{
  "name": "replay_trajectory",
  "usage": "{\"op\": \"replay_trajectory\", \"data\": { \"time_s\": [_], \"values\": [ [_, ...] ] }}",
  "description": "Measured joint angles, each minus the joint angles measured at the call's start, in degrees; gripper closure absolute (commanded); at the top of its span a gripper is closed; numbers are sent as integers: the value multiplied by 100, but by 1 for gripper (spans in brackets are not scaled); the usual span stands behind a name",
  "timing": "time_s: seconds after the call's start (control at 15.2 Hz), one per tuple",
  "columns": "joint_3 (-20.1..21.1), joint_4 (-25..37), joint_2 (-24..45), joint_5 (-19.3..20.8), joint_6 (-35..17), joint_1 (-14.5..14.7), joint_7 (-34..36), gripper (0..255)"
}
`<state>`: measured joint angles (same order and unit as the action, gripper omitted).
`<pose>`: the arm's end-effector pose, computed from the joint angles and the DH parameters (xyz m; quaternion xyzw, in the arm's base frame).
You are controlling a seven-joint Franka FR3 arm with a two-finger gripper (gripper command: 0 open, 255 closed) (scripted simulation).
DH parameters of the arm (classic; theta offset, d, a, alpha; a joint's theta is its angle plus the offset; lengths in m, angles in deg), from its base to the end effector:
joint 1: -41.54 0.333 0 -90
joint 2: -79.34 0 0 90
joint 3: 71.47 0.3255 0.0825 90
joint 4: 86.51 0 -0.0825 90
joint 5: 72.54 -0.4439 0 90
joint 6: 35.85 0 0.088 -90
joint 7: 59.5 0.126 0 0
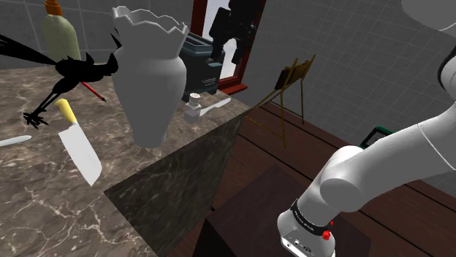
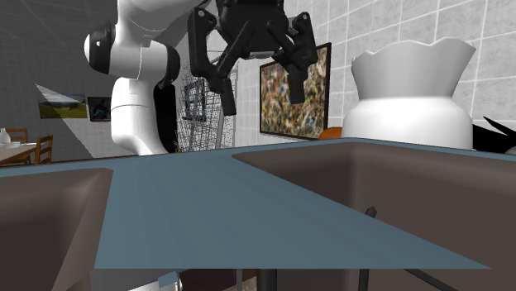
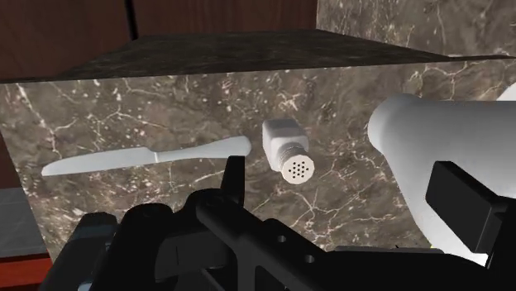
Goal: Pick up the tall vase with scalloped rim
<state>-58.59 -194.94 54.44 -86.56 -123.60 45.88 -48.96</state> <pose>0.4337 0.1907 0.6707 -0.9950 -0.0581 -0.0132 0.0802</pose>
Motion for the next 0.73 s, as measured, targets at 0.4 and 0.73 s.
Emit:
{"op": "replay_trajectory", "data": {
  "time_s": [0.4, 0.73],
  "values": [
    [303, 1491, 1001, -339, 383, 124, 686, 0],
    [575, 3035, 2002, -467, 775, 277, 1351, 0]
  ]
}}
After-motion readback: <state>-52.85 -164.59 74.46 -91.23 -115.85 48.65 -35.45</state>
